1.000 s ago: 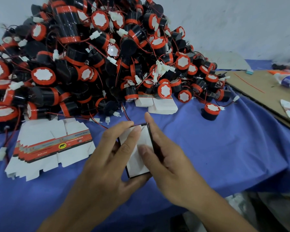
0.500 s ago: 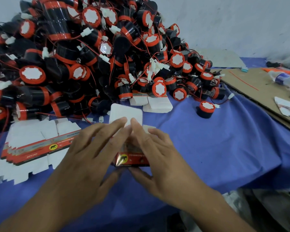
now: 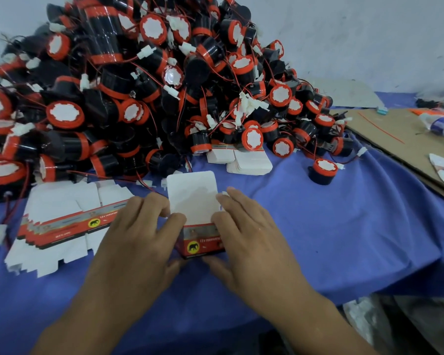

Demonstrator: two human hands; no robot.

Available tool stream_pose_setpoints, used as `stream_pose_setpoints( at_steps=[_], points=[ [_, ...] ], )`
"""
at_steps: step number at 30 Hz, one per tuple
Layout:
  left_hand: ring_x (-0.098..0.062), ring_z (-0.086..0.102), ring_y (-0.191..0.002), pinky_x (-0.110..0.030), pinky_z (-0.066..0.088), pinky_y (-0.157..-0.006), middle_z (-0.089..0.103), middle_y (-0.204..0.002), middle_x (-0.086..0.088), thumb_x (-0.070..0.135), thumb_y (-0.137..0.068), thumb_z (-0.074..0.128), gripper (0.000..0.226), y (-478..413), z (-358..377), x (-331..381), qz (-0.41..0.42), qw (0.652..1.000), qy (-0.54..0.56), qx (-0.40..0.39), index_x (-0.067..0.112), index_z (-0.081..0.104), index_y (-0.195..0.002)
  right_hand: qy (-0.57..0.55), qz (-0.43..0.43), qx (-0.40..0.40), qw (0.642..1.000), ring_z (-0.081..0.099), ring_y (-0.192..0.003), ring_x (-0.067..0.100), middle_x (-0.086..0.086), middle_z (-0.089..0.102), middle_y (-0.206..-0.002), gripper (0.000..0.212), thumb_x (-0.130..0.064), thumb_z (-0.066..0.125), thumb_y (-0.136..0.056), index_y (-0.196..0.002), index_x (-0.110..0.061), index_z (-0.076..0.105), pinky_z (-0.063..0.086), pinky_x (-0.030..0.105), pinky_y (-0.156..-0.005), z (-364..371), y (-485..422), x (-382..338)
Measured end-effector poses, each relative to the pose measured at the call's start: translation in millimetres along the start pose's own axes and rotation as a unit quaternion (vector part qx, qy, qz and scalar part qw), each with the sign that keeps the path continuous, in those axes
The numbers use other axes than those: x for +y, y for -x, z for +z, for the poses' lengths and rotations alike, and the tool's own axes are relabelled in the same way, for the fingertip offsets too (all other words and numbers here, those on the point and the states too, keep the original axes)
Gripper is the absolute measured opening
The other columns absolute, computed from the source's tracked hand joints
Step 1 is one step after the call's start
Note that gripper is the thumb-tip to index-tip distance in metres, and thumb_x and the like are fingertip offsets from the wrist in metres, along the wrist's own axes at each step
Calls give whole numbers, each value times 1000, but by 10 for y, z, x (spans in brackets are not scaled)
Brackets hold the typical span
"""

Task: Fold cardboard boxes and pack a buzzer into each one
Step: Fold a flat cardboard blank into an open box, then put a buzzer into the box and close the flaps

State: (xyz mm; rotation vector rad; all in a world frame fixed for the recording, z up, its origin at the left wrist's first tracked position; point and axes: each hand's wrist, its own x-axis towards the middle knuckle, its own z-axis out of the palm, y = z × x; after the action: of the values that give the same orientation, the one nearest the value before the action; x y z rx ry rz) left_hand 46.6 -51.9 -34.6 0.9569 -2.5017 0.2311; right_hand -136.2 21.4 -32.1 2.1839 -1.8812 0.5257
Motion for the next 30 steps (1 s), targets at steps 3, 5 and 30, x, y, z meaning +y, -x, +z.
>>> stream_pose_setpoints(
  at_steps=[3, 5, 30],
  points=[
    [-32, 51, -68, -42, 46, -56, 52, -85, -13, 25, -44, 99, 59, 3, 9, -1, -40, 999, 15, -26, 3, 69, -91, 27, 79, -5, 997, 68, -101, 29, 8, 70, -113, 56, -50, 87, -68, -103, -13, 63, 56, 37, -82, -33, -8, -66],
    [-30, 54, -62, -40, 49, -52, 54, -83, -11, 32, -50, 97, 59, 24, 7, 0, -24, 998, 36, -34, 3, 70, -93, 31, 97, -20, 995, 65, -75, 22, 0, 67, -91, 52, -53, 86, -69, -94, -18, 57, 46, 29, -56, -72, -3, -103],
    [-18, 31, -94, -39, 32, -75, 49, -94, 8, 43, -63, 88, 75, 323, -296, -593, -246, 967, 75, -2, 27, 49, -125, -166, 38, -39, 985, 43, -125, 32, 13, 42, -141, 65, -24, 64, -96, -153, -13, 35, 38, 34, -97, 598, -1270, 174]
  ],
)
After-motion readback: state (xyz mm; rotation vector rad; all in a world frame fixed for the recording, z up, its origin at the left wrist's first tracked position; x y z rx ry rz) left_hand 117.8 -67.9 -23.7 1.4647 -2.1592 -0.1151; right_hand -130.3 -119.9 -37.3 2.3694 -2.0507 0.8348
